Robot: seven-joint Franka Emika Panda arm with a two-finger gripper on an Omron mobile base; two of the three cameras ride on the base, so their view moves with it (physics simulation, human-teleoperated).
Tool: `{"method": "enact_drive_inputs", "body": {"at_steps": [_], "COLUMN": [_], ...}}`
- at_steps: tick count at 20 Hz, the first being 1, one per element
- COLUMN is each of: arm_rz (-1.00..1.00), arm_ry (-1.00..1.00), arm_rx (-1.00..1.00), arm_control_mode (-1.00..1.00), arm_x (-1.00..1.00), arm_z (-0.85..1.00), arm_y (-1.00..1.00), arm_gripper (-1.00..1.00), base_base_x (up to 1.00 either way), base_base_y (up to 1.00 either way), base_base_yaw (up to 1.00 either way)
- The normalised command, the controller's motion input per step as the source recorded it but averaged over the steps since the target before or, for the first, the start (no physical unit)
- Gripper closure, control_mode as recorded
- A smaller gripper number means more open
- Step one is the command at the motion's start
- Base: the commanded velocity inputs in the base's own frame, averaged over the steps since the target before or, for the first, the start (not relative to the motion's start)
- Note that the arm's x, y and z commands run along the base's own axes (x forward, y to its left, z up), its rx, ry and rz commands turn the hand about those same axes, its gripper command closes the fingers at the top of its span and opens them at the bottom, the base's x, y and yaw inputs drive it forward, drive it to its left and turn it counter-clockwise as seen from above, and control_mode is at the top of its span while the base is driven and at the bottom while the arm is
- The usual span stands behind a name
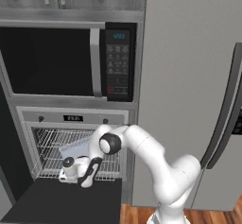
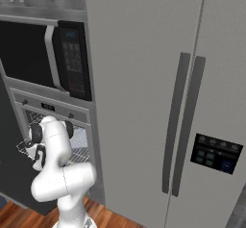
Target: Take the baked cake out of the oven and place it on the plate for cooling. Then close the oven door.
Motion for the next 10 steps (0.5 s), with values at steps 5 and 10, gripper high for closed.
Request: {"method": "enact_drive_inputs", "body": {"at_steps": [5, 10], "arm_rz": [-0.01, 0.0], "arm_ry": [-0.16, -0.12], "arm_rx": [-0.03, -0.01], "arm_control_mode": [-1.0, -1.0], "arm_x": [0.55, 0.62], "arm_z": [-0.19, -0.04], "arm_y": [-0.02, 0.0], "arm_gripper": [-1.0, -1.0], "base_base_x": [0.0, 0.0], "base_base_y": [0.0, 0.0], "base_base_yaw": [0.0, 0.0]}}
